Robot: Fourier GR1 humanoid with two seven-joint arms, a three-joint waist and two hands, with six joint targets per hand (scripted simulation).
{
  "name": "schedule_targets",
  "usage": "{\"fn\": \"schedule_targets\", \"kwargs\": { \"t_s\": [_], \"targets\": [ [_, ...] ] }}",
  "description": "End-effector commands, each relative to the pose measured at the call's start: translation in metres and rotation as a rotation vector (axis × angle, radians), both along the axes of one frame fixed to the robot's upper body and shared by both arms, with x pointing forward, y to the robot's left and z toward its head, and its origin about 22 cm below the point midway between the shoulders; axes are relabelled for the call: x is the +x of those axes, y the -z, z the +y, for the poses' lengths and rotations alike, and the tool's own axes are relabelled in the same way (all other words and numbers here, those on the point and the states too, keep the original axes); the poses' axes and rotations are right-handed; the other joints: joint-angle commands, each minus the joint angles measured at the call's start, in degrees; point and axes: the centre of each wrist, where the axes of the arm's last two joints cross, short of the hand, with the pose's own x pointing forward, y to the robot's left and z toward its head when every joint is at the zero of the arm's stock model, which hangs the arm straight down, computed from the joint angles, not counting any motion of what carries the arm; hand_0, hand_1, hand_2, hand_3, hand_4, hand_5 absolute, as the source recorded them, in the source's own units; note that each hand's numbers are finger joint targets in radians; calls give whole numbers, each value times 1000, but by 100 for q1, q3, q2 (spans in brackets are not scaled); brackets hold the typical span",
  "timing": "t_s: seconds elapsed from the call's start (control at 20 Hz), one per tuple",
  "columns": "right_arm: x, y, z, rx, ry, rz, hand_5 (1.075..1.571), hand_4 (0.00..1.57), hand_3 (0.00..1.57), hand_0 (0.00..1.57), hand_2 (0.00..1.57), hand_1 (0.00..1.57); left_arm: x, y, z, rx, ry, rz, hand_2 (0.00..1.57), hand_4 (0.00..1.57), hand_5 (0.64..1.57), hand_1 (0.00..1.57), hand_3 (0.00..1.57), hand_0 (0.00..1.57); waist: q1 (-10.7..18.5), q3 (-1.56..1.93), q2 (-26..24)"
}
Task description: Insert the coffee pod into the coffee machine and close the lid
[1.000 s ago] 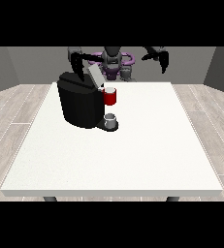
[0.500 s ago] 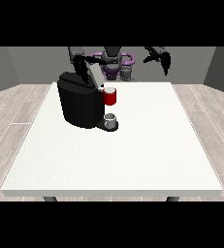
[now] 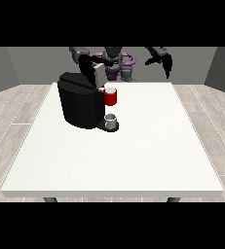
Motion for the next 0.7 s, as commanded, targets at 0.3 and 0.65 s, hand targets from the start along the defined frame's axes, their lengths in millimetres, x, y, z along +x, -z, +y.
{"fn": "schedule_targets", "kwargs": {
  "t_s": [0.3, 0.65],
  "targets": [
    [7, -45, 48, -110, -90, -145, 1571, 0, 0, 0, 0, 0, 5, -7, -24, -1, 102, -8, 0, 356, 1571, 0, 0, 0, 652, -50, 82],
    [7, -95, 48, -166, -62, -254, 1571, 259, 0, 0, 0, 0, 18, -22, -24, 0, 125, -76, 0, 398, 1571, 0, 0, 0, 962, -50, 425]
  ]
}}
